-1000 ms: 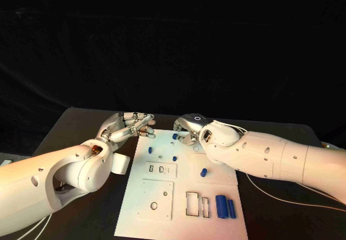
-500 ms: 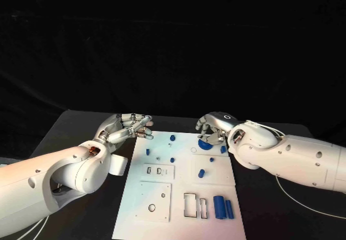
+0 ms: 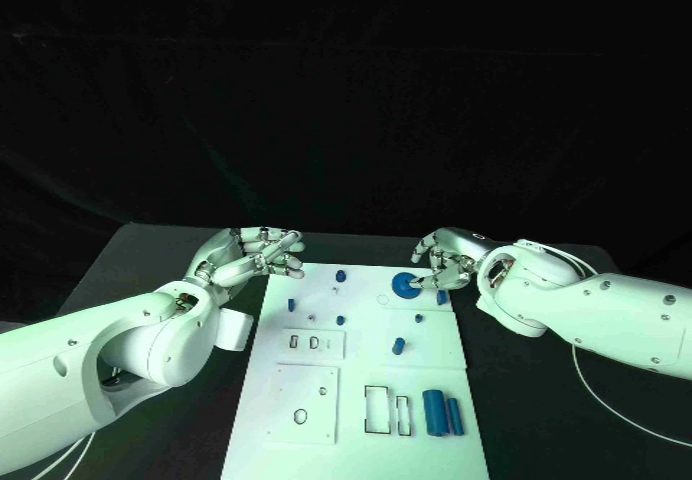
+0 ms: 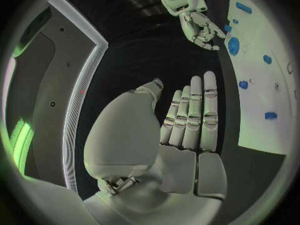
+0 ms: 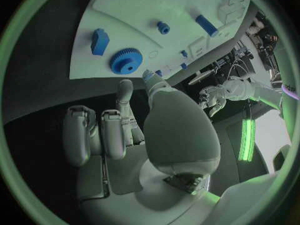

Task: Assemble the parts on the task board

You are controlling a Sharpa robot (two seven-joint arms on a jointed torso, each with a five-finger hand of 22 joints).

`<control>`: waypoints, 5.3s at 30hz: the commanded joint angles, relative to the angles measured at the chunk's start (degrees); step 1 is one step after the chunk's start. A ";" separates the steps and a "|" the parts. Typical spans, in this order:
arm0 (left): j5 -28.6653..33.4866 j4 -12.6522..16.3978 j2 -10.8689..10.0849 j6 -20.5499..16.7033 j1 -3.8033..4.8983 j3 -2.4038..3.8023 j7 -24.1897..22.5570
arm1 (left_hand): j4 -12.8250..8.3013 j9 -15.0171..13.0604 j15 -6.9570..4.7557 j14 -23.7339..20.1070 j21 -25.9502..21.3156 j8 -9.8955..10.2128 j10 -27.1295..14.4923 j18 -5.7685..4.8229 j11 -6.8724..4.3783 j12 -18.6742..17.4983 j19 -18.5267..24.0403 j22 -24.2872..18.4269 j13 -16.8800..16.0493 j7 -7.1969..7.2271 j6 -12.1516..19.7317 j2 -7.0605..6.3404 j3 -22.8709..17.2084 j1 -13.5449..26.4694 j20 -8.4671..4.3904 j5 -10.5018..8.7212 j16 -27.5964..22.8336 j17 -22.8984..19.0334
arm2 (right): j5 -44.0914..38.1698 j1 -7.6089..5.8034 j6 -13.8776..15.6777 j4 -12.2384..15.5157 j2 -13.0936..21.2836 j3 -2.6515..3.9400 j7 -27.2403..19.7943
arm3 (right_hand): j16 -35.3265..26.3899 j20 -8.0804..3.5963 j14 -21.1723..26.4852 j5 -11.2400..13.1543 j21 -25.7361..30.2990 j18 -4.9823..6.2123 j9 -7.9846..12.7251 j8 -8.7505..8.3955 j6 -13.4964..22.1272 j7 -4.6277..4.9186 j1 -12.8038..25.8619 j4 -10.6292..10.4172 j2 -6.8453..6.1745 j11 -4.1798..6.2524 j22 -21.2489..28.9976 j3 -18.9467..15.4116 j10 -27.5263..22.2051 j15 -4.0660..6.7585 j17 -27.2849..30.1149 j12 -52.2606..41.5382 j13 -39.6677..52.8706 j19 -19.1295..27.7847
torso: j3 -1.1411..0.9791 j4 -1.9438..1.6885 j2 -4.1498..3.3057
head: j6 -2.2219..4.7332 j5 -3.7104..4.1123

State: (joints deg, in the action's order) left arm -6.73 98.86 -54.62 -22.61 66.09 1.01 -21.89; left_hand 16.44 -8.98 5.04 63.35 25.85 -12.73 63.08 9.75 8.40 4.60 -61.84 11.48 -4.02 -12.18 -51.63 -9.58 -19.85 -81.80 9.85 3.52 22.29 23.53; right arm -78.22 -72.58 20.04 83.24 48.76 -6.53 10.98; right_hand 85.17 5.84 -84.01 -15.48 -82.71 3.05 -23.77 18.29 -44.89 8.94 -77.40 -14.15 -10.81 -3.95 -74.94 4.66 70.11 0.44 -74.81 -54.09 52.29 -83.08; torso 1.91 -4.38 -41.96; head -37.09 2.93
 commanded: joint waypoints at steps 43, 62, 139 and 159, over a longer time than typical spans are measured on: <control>0.05 -0.64 0.54 1.49 0.06 0.04 0.15 | -0.06 -0.11 0.02 -0.58 0.46 0.36 -0.12 0.50 0.28 -0.30 0.30 0.17 -0.08 -0.11 0.31 0.17 0.07 0.49 0.23 -0.34 0.30 0.34 | -1.73 2.08 -4.28 -5.73 -5.30 -0.48 1.79 | 3.09 0.15 -4.66 -2.90 -3.55 -1.71 1.29 0.85 -3.83 -0.32 -7.37 -2.21 5.50 0.19 -10.56 1.46 12.40 -0.20 -8.51 -26.55 27.42 -3.43 | 0.13 -0.01 0.05 | -1.11 -0.38; 0.05 -0.74 0.61 1.71 0.05 0.04 0.23 | -0.05 -0.11 0.02 -0.61 0.50 0.37 -0.12 0.50 0.28 -0.31 0.34 0.19 -0.08 -0.11 0.31 0.24 0.05 0.49 0.24 -0.34 0.32 0.39 | -14.22 2.38 4.68 -0.22 -4.47 -0.49 2.75 | 3.41 -1.06 -4.87 -1.71 -5.05 -2.25 1.56 -0.01 -9.90 -2.01 -7.61 -1.25 3.03 1.67 -12.52 11.42 15.63 1.09 -9.57 -30.52 31.86 -4.86 | 0.12 0.04 0.14 | -0.74 -0.41; 0.06 -1.42 1.62 1.96 0.05 0.04 0.45 | -0.15 -0.16 0.03 -0.87 0.90 0.44 -0.11 0.52 0.29 -0.41 0.65 0.43 -0.12 -0.12 0.37 0.27 -0.01 0.29 0.27 -0.36 0.49 0.88 | -17.27 4.54 2.54 -7.15 -19.62 -1.09 2.01 | 3.78 1.00 -5.05 2.17 -5.32 -2.38 1.63 -7.52 -5.31 0.46 12.59 -2.57 1.83 -0.74 -13.15 12.81 14.66 -1.09 -10.66 -29.50 31.17 -5.22 | 0.06 0.04 0.04 | -1.53 -1.04; 0.06 -1.28 1.39 1.92 0.05 0.04 0.46 | -0.14 -0.17 0.04 -0.94 1.01 0.48 -0.17 0.52 0.31 -0.47 0.74 0.49 -0.11 -0.14 0.42 0.25 0.02 0.29 0.28 -0.36 0.53 1.02 | -16.70 4.53 3.09 -5.58 -16.82 -1.12 3.25 | 3.86 0.89 -5.12 2.11 -5.47 -2.44 1.45 -7.63 -5.64 0.34 13.71 -2.36 2.98 -0.62 -13.32 12.92 14.77 -0.98 -10.99 -29.63 31.31 -5.36 | 0.01 0.07 0.04 | -1.45 -0.74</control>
State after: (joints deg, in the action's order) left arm -6.72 97.41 -53.25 -21.59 66.07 1.00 -21.16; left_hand 16.44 -9.09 5.03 62.95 26.63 -12.50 63.08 9.74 8.40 4.37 -61.43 11.90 -4.08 -12.18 -51.63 -9.58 -19.85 -81.80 10.24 3.52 22.58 24.46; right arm -94.84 -68.16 23.10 77.16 31.48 -7.56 14.12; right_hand 88.75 6.58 -84.02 -13.10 -87.97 1.28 -22.30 10.75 -50.53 9.05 -64.08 -16.68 -7.84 -4.63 -74.94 17.70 83.95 -0.42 -74.90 -83.51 74.93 -83.99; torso 1.93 -4.31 -41.93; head -38.53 2.20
